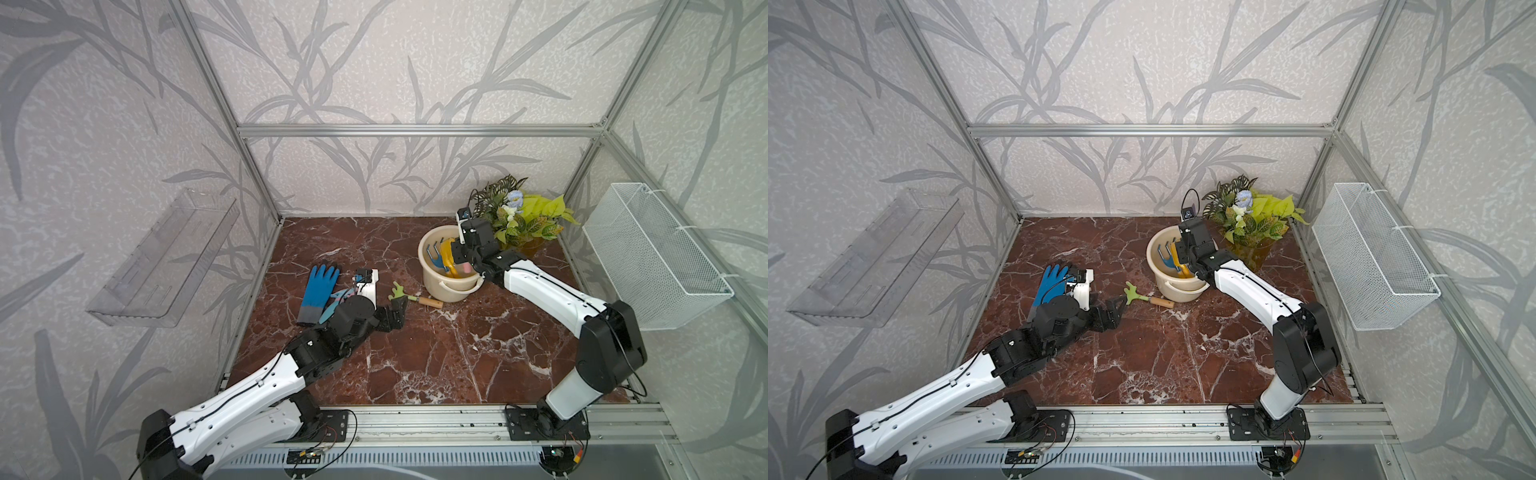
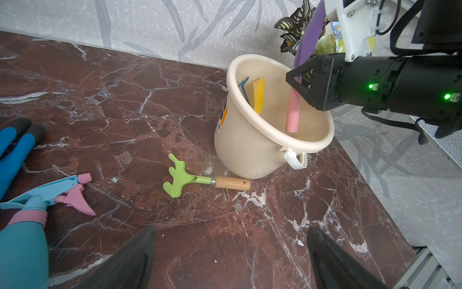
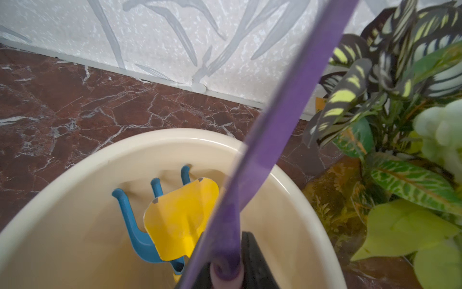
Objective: Organize the gardening tools
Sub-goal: Place the gardening tool in the container.
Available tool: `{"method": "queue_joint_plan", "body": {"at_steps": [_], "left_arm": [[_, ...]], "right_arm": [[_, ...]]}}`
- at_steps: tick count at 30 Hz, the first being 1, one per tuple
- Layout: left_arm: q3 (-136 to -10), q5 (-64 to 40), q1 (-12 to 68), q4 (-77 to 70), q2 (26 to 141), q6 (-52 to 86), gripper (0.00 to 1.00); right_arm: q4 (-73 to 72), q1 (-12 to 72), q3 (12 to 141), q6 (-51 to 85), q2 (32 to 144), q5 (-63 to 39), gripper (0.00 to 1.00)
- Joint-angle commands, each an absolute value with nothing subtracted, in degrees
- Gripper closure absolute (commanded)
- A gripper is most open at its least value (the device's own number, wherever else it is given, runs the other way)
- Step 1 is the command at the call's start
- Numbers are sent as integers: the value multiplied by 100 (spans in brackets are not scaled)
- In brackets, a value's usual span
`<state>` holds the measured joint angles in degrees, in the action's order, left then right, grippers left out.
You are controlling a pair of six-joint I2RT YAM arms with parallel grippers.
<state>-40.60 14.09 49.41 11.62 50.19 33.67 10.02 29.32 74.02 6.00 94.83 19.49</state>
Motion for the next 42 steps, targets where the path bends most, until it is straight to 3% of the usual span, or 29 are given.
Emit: {"method": "queue_joint_plan", "body": {"at_steps": [1, 14, 21, 24, 31, 39, 42], "left_arm": [[-4036, 1497, 4929, 1157, 5032, 3412, 4], [-4022, 1505, 4926, 1171, 5003, 3445, 4], [-4014, 1564, 4915, 1200, 4979, 3454, 4], [-4017, 1589, 4900, 1212, 5040, 3504, 2], [-4100, 1588, 4769, 1238, 5352, 3655, 2], [-4173, 1283, 4218, 1088, 6144, 3940, 17], [-4186, 1156, 3894, 1015, 6539, 4029, 18]], "right_arm": [[750, 2896, 7343, 673, 9586, 1958, 98], [759, 2809, 7316, 821, 9729, 1881, 86], [961, 2800, 7487, 817, 9634, 1811, 58], [1106, 2797, 7581, 829, 9475, 1751, 52], [1390, 2865, 7604, 947, 8769, 1526, 50], [1451, 2964, 6719, 1492, 7307, 1074, 49], [1448, 2986, 6280, 1780, 6764, 796, 47]]}}
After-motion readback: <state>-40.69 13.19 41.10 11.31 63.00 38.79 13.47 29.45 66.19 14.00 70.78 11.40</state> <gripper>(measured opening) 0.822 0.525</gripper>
